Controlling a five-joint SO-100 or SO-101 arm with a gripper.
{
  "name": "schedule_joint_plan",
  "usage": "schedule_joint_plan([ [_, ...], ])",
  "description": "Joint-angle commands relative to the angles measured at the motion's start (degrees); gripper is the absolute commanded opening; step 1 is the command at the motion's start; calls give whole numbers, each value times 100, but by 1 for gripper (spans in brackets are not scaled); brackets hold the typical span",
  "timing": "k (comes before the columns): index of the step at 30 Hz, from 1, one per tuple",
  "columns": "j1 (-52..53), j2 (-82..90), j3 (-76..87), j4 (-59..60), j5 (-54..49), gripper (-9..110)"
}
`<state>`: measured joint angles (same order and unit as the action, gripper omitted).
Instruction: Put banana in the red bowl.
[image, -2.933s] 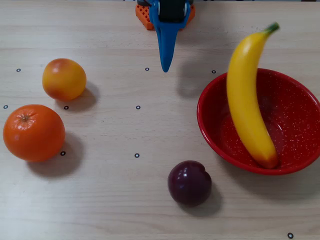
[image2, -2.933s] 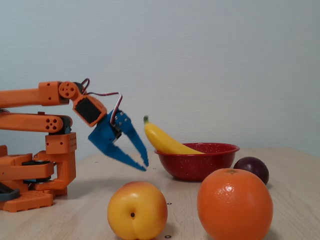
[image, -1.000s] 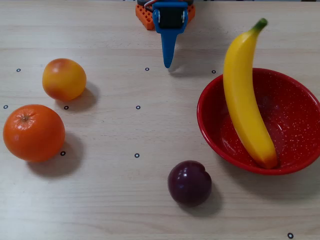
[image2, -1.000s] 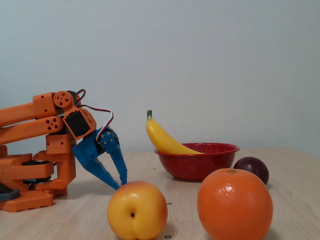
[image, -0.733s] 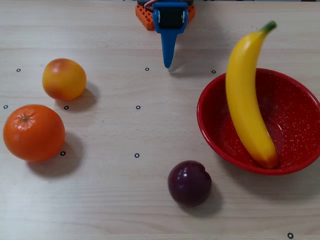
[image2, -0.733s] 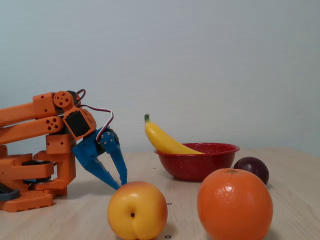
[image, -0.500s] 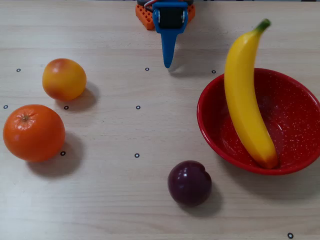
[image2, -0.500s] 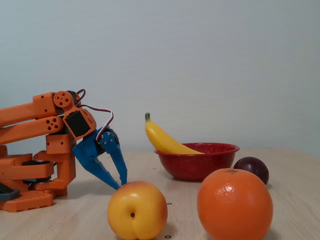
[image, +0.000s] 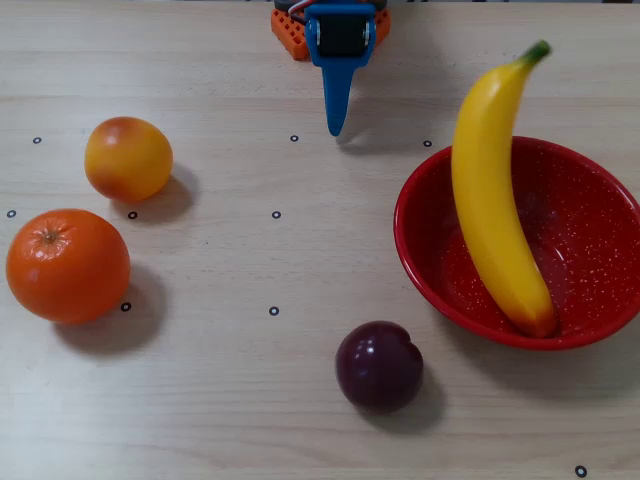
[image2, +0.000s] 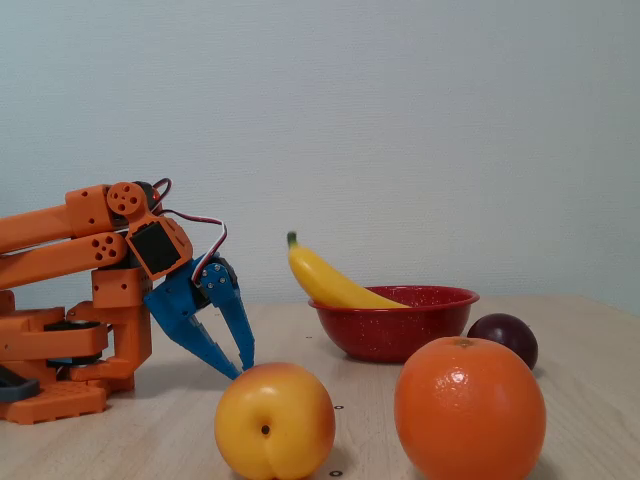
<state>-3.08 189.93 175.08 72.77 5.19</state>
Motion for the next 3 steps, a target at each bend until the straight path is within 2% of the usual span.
schedule_joint_plan([
  [1,79,97,18,325,88,0],
  [3,79,97,18,325,88,0],
])
